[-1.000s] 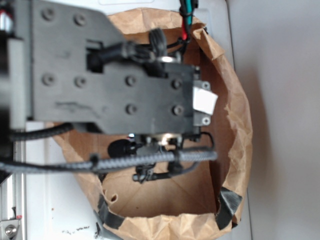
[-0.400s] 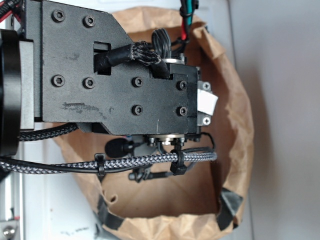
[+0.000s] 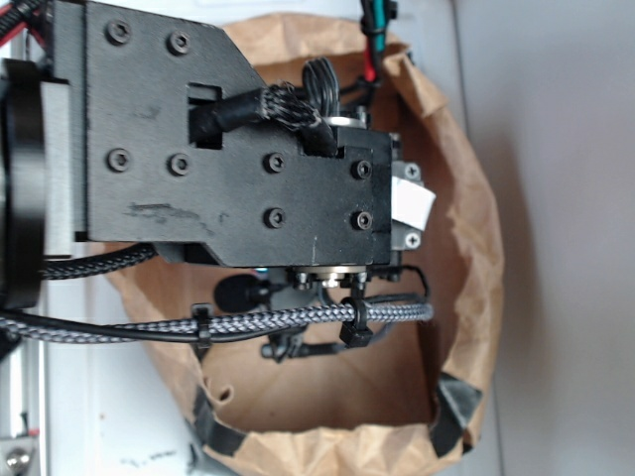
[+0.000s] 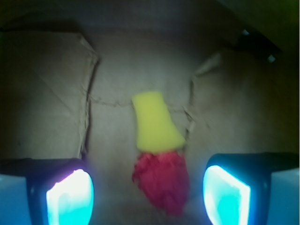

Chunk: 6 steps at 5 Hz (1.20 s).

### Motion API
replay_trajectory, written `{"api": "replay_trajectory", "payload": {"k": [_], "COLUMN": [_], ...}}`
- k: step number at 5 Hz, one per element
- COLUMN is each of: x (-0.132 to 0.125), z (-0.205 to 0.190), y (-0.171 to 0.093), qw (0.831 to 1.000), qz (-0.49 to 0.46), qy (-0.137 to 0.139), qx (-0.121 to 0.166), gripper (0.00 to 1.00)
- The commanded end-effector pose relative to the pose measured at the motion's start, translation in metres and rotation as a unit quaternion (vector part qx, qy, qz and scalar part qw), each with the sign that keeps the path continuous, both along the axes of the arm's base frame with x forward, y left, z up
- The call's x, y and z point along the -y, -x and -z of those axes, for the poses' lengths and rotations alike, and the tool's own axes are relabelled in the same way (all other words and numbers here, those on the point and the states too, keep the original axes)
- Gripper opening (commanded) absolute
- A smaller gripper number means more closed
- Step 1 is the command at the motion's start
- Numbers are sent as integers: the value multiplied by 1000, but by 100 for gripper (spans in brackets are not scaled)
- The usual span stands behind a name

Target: Grab the red paper.

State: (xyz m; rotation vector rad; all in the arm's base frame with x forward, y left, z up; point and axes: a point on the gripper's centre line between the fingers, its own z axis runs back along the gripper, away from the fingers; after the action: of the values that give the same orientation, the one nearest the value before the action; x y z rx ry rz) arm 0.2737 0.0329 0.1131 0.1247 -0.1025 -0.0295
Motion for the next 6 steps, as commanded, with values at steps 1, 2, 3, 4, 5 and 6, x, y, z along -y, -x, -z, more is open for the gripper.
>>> {"api": "replay_trajectory", "payload": {"k": [1, 2, 3, 4, 5, 6], "x": [-39, -43, -43, -44, -48, -49], "z": [-12, 9, 10, 11, 15, 18], "y": [-6, 1, 0, -4, -4, -2], "qw": [999, 999, 999, 1000, 1000, 1000], "qz": [-6, -4, -11, -12, -14, -8], "qy": [-14, -11, -12, -9, -12, -13], "qx": [33, 33, 33, 22, 24, 25], "gripper": [100, 100, 100, 100, 100, 100]}}
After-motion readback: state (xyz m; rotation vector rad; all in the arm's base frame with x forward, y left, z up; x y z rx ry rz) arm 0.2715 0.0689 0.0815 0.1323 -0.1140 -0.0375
